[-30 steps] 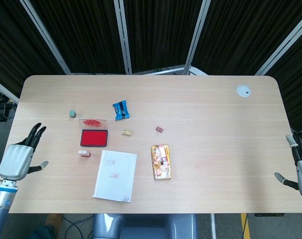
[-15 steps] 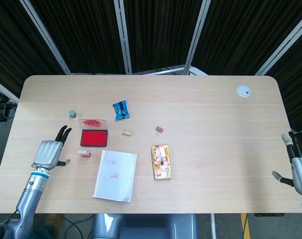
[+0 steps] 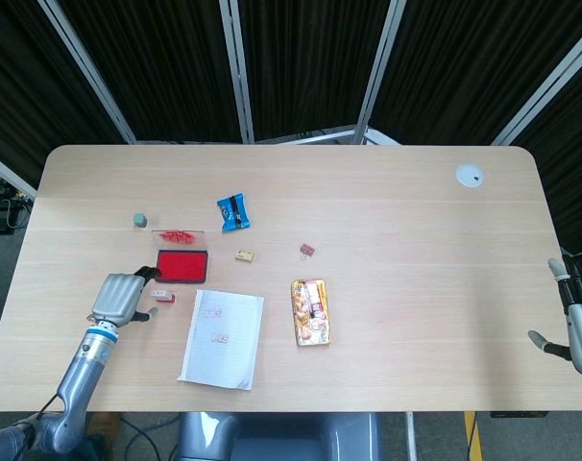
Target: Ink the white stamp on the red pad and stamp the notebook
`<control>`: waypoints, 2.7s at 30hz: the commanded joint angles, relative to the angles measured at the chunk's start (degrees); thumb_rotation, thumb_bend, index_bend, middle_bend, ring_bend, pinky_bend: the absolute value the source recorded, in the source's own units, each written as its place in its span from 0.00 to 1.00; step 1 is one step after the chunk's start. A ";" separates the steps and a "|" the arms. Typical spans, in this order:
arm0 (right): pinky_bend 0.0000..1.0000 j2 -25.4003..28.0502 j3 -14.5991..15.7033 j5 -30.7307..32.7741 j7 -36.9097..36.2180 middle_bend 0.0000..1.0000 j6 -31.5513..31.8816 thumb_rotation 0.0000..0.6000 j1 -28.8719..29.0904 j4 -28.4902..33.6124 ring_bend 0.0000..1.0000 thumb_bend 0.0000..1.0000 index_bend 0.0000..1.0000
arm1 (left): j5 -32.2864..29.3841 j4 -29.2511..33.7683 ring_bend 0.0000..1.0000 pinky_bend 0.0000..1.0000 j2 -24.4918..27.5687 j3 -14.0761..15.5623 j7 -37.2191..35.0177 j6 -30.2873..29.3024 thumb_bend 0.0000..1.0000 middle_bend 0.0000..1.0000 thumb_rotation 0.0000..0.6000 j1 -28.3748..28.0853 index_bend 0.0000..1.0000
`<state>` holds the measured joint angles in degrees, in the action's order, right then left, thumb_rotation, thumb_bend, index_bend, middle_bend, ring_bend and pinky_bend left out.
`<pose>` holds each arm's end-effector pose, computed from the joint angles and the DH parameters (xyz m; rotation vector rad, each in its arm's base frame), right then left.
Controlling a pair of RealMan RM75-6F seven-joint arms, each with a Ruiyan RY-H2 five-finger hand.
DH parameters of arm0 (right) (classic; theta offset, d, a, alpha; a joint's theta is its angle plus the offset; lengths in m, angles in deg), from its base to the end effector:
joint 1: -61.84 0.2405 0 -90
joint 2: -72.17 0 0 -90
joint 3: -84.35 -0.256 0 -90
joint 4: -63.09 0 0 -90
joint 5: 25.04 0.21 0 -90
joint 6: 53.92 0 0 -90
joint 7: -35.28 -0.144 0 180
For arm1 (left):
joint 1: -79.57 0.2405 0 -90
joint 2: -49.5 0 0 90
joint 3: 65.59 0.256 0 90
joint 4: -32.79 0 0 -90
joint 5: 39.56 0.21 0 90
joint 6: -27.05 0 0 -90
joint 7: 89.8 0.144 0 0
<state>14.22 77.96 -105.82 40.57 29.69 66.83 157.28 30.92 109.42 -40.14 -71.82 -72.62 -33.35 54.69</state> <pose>-0.3181 -0.1941 0.2018 1.3376 -0.7859 0.7724 -0.2682 0.2852 -0.0067 -1.6871 -1.0038 -0.7206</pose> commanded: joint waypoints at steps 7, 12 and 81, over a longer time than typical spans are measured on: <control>0.00 0.04 -0.08 0.43 -0.43 0.00 -0.28 1.00 0.03 -0.43 0.00 0.00 0.00 | -0.45 -1.27 0.83 0.87 -1.59 0.14 1.01 -0.37 0.26 0.38 1.00 -0.54 0.34; 0.00 -0.04 -0.08 0.64 -0.48 0.00 -0.55 1.00 0.10 -0.63 0.00 0.00 0.00 | -0.53 -1.91 0.83 0.87 -2.09 0.30 1.29 -0.45 0.28 0.42 1.00 -0.72 0.38; 0.00 -1.26 -1.34 4.78 1.50 0.00 -1.52 1.00 0.44 -2.52 0.00 0.00 0.00 | -1.69 -10.76 0.83 0.87 -2.68 -5.09 -2.93 6.71 0.38 0.53 1.00 -11.63 0.52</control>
<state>13.02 76.66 -101.11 42.05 28.22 67.27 154.83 29.60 100.52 -41.55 -76.80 -74.47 -27.55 43.84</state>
